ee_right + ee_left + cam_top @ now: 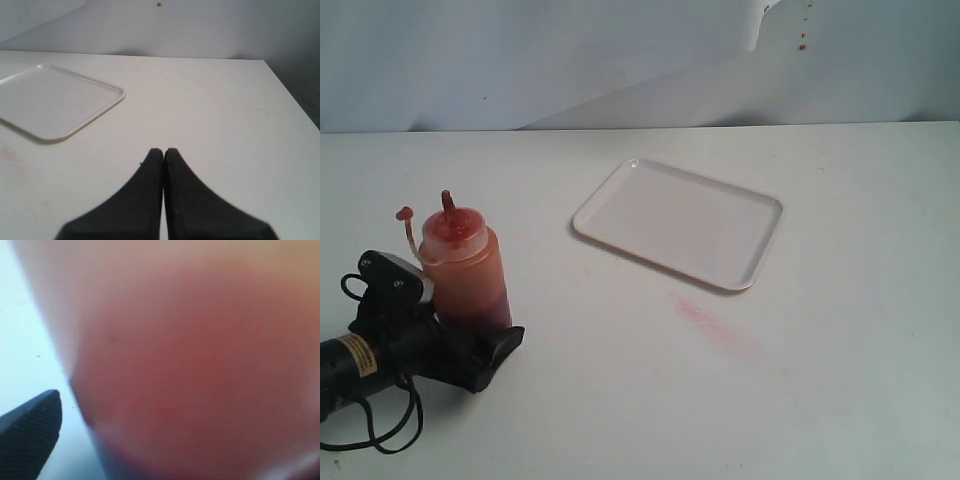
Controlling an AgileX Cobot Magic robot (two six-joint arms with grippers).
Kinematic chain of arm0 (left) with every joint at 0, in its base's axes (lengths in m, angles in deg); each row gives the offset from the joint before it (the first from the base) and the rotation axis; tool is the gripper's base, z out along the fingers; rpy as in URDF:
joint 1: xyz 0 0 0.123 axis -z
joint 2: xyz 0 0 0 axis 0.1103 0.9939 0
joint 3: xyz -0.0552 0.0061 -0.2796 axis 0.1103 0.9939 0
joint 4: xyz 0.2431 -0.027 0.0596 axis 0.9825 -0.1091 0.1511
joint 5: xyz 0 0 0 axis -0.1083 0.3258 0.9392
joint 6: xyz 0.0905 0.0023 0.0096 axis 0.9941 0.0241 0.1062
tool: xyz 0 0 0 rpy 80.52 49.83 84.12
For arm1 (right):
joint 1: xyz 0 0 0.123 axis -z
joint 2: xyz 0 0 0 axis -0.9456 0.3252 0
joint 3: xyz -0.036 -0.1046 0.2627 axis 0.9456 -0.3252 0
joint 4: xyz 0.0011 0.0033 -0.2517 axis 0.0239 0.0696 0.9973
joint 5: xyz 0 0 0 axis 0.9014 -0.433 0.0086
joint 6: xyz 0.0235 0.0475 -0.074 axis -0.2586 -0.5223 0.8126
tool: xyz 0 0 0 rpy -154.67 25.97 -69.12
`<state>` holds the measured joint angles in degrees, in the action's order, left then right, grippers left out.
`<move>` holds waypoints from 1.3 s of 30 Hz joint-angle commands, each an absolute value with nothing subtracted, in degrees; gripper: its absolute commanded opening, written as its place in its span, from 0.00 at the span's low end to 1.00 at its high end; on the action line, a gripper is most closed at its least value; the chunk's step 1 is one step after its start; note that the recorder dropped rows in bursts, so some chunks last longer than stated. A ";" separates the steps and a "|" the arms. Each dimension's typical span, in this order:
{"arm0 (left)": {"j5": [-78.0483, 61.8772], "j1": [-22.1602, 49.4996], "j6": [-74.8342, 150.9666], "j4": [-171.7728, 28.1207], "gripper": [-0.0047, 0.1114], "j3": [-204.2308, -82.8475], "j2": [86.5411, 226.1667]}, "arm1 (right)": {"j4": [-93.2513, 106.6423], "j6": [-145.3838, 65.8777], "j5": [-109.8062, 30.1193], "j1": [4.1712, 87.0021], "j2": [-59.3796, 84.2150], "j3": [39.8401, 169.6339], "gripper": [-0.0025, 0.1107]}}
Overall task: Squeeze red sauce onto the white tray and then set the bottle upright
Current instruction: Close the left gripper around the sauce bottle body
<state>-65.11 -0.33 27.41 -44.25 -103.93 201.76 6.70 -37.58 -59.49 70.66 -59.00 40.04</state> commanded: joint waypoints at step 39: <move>-62.34 -0.35 35.70 -44.20 0.04 -104.52 202.80 | 6.70 -37.76 -59.49 71.02 -59.38 39.84 0.02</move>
<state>-64.04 -0.33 34.71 -43.21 -104.62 202.35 6.70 -37.58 -59.49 70.66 -59.00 40.04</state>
